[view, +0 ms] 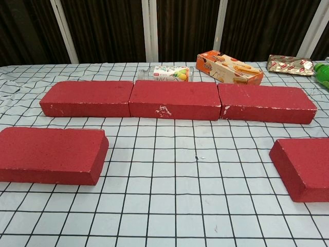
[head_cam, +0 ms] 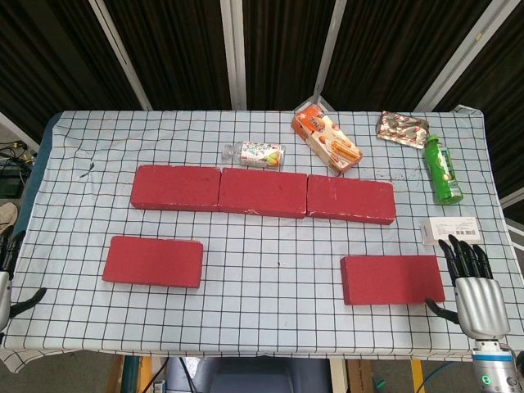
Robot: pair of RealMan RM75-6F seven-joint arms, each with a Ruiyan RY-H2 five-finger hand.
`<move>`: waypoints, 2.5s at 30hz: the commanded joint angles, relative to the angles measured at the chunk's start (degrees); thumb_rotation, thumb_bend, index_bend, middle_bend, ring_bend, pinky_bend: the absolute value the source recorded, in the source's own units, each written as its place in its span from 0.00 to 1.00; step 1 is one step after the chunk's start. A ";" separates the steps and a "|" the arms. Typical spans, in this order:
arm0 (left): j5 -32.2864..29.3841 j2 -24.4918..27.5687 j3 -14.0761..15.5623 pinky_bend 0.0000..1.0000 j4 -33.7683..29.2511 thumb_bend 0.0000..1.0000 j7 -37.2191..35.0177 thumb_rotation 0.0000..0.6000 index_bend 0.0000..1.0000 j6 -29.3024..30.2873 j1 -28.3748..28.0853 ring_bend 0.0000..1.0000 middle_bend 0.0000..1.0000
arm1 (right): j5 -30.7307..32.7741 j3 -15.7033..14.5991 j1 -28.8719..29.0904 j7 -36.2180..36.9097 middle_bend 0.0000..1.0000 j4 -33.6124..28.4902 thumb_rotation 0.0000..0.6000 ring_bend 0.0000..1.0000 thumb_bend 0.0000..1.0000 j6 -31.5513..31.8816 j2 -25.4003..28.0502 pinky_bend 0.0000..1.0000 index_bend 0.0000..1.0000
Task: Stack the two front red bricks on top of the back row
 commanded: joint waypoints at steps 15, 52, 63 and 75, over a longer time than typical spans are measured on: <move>0.60 0.84 0.27 0.11 -1.33 0.10 -0.40 1.00 0.06 0.98 0.87 0.00 0.00 | 0.66 -0.84 0.06 0.15 0.00 -0.99 1.00 0.00 0.17 -1.43 0.55 0.00 0.01; -0.74 -0.44 -1.15 0.11 -0.73 0.10 1.15 1.00 0.06 0.47 0.16 0.00 0.00 | 17.29 -1.13 14.65 -15.58 0.00 -0.74 1.00 0.00 0.17 -29.01 -0.62 0.00 0.00; -0.78 -0.64 -1.14 0.11 -0.84 0.10 1.49 1.00 0.06 0.48 0.20 0.00 0.00 | 22.64 -1.44 19.20 -22.81 0.00 -3.30 1.00 0.00 0.17 -33.39 0.45 0.00 0.00; -1.07 -0.58 -1.34 0.11 -0.60 0.10 0.94 1.00 0.06 0.22 0.11 0.00 0.00 | 30.03 -1.08 24.12 -27.91 0.00 -4.26 1.00 0.00 0.17 -35.40 -0.90 0.00 0.00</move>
